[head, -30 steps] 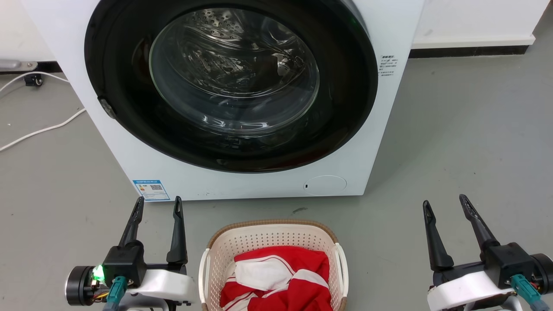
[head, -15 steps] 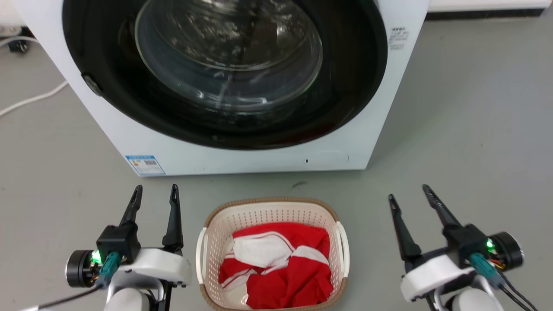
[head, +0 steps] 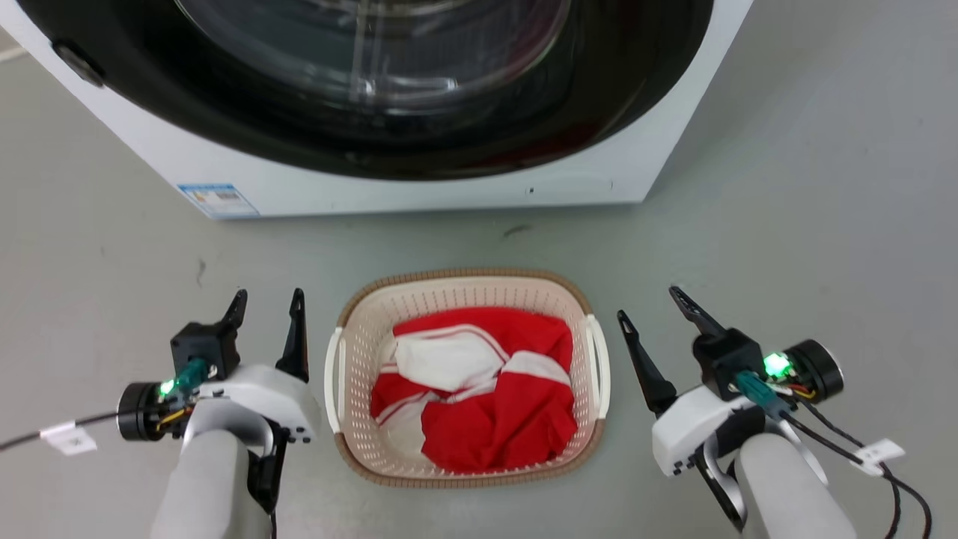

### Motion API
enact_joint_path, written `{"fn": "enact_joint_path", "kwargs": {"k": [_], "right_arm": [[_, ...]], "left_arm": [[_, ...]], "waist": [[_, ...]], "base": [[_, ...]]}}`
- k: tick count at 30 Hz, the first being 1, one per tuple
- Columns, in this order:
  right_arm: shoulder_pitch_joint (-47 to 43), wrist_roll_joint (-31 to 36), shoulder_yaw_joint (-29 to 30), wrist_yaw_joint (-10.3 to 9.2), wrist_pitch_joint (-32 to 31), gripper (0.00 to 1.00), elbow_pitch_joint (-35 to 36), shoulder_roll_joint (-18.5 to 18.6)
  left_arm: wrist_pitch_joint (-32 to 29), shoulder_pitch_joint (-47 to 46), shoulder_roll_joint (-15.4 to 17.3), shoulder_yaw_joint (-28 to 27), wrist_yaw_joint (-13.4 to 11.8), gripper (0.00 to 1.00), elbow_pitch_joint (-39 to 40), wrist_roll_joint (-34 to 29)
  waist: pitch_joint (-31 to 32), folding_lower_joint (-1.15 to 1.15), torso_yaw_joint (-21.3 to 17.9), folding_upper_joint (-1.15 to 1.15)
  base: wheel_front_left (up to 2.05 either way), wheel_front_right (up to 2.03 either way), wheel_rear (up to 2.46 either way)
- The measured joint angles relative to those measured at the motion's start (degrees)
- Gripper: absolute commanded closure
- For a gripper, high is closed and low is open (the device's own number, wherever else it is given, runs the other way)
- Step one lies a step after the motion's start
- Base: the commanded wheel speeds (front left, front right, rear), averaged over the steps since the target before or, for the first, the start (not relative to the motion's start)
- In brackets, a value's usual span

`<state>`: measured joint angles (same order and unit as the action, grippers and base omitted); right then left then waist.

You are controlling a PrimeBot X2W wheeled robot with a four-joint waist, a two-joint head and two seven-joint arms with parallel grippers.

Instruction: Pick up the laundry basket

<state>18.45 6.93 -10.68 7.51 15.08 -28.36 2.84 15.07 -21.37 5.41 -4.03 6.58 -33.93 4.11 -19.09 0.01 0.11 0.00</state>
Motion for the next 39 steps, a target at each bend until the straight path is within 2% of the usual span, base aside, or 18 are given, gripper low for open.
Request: {"fn": "enact_joint_path", "kwargs": {"k": [13, 19, 26, 39], "right_arm": [[10.72, 1.22, -3.91, 0.0, 0.01, 0.0, -14.29, 0.0], [13.95, 1.75, -5.13, 0.0, 0.01, 0.0, -19.6, 0.0], [16.97, 2.2, -5.26, 0.0, 0.0, 0.0, -24.69, 0.0], [21.98, 2.15, -5.44, 0.0, 0.01, 0.0, -32.05, 0.0]], "left_arm": [[0.0, -12.22, 3.01, 2.74, 0.75, 0.0, -19.76, 0.37], [0.01, -17.05, 3.22, 5.53, 0.81, 0.0, -26.85, 1.88], [0.0, -20.82, 3.26, 9.29, 0.82, 0.0, -32.18, 4.83], [0.0, -24.3, 3.89, 13.88, 0.82, 0.0, -36.31, 8.83]], "waist": [[-10.09, 0.0, 0.11, 0.0], [-13.66, 0.0, 0.32, 0.0], [-17.42, 0.0, 0.69, 0.0], [-22.9, -0.01, 0.97, 0.0]], "base": [[0.0, 0.0, 0.0], [0.0, 0.0, 0.0], [0.0, 0.0, 0.0], [0.0, 0.0, 0.0]]}}
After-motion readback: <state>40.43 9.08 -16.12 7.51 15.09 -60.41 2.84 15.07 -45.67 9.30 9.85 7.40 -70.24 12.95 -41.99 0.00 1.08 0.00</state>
